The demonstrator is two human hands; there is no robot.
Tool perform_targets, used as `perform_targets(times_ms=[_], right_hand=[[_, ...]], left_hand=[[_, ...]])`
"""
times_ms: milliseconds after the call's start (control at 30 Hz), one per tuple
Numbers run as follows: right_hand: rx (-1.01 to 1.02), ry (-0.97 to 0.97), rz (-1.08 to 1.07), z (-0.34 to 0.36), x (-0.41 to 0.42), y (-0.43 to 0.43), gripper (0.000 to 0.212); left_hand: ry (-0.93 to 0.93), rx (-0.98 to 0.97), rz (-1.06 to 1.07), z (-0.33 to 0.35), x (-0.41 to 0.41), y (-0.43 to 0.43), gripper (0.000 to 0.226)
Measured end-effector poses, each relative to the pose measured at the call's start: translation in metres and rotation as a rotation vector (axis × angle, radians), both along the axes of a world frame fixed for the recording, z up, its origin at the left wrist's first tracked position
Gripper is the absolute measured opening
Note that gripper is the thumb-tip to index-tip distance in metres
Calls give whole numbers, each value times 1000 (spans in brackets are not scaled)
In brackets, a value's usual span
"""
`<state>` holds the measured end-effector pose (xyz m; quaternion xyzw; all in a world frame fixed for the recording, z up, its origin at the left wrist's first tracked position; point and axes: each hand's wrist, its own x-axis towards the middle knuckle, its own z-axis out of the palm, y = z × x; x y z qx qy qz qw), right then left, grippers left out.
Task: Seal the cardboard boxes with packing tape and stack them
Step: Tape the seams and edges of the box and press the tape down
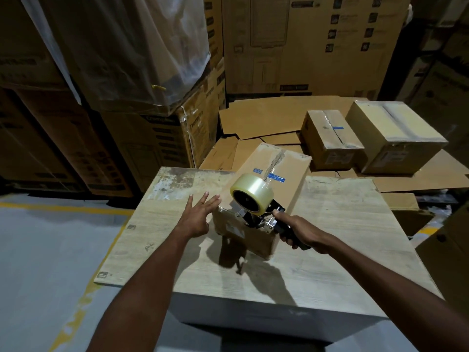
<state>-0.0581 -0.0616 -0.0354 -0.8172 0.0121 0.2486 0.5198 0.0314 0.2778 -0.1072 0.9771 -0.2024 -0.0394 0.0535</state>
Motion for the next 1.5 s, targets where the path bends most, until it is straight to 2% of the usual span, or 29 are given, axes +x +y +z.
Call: perform_targets(times_ms=[167, 300, 367, 500, 667, 900, 1000, 1167, 1200, 1267, 1367, 1500], right_hand=[[92, 58, -33, -8, -16, -22, 72], [108, 70, -4, -4, -17, -20, 70], [115, 97, 32, 1, -17, -23, 69], [75, 140, 102, 8, -16, -23, 70], [26, 78, 23, 10, -18, -16, 71], [-4, 45, -46, 1, -30, -38, 76], [19, 44, -63, -4, -39, -53, 80], [62, 41, -70, -10, -44, -60, 84], [69, 43, -67, -9, -45, -60, 84], [79, 46, -59, -6, -45, -60, 84], [86, 50, -46, -5, -43, -60, 86], [84, 52, -43, -9, -44, -63, 93]], left_hand=[[-18, 37, 20, 0, 0, -5, 107], [-49, 251, -29, 18, -4, -20, 99], [-58, 295, -82, 19, -9, -30, 99], [14, 172, -36, 11, -17, -33, 104], [67, 85, 35, 14, -19, -36, 104], [91, 84, 76, 20, -21, -40, 104], [96, 69, 92, 20, -21, -41, 94], [91, -3, 147, 28, -16, -56, 59], [96, -45, 190, 31, -14, -63, 61], [113, -97, 284, 34, -9, -78, 81], [93, -18, 341, 30, -8, -89, 113], [86, -4, 356, 29, -15, -92, 109]])
